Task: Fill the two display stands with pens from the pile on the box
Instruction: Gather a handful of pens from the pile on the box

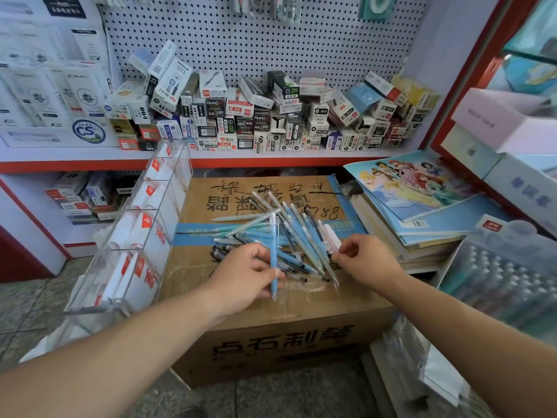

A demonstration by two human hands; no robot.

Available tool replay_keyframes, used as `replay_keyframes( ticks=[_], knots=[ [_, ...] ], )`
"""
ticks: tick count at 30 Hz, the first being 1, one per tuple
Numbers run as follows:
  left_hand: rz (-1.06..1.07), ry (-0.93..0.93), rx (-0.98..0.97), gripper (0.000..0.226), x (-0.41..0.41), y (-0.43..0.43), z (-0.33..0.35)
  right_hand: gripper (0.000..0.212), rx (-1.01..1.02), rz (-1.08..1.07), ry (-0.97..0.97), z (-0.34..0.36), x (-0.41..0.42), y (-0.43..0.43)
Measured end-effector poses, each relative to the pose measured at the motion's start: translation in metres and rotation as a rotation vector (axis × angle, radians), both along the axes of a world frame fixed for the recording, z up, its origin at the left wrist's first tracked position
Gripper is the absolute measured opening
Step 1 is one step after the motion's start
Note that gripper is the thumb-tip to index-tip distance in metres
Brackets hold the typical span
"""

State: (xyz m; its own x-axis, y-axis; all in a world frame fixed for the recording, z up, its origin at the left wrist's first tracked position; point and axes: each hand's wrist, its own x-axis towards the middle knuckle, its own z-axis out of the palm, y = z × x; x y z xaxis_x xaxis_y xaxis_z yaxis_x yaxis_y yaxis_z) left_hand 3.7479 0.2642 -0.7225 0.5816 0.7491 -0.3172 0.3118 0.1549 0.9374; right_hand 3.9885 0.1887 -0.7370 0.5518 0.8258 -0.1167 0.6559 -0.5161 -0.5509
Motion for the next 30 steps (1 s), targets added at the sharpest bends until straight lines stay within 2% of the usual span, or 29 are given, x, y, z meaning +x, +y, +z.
replay_keyframes(
  ticks=[5,11,17,19,21,24,27,30],
  knots=[
    [-0.006,0.03,0.03,0.011,-0.002,0.002,-0.002,0.025,-0.067,0.064,-0.027,-0.006,-0.005,0.004],
    [-0.01,0.046,0.043,0.01,0.001,0.004,-0.006,0.023,-0.149,0.138,-0.078,-0.003,-0.013,0.008],
    [-0.034,0.057,0.012,0.011,0.002,0.004,-0.008,0.011,-0.187,0.091,-0.048,-0.004,-0.012,0.009],
    [-0.043,0.036,-0.011,0.015,0.003,0.003,-0.007,0.005,-0.124,0.038,0.012,0.001,-0.012,0.005],
    [-0.044,0.001,-0.047,0.021,0.004,0.002,-0.005,0.003,0.017,0.007,0.157,0.009,-0.019,-0.001],
    [0.018,-0.09,-0.171,0.025,0.009,0.001,-0.002,0.01,0.147,0.117,0.406,0.023,-0.043,-0.007],
    [0.05,-0.141,-0.214,0.021,0.013,0.0,0.0,0.014,0.177,0.233,0.409,0.022,-0.066,-0.009],
    [0.07,-0.148,-0.212,0.019,0.012,0.002,-0.001,0.012,0.224,0.241,0.394,0.015,-0.076,-0.009]
  ],
)
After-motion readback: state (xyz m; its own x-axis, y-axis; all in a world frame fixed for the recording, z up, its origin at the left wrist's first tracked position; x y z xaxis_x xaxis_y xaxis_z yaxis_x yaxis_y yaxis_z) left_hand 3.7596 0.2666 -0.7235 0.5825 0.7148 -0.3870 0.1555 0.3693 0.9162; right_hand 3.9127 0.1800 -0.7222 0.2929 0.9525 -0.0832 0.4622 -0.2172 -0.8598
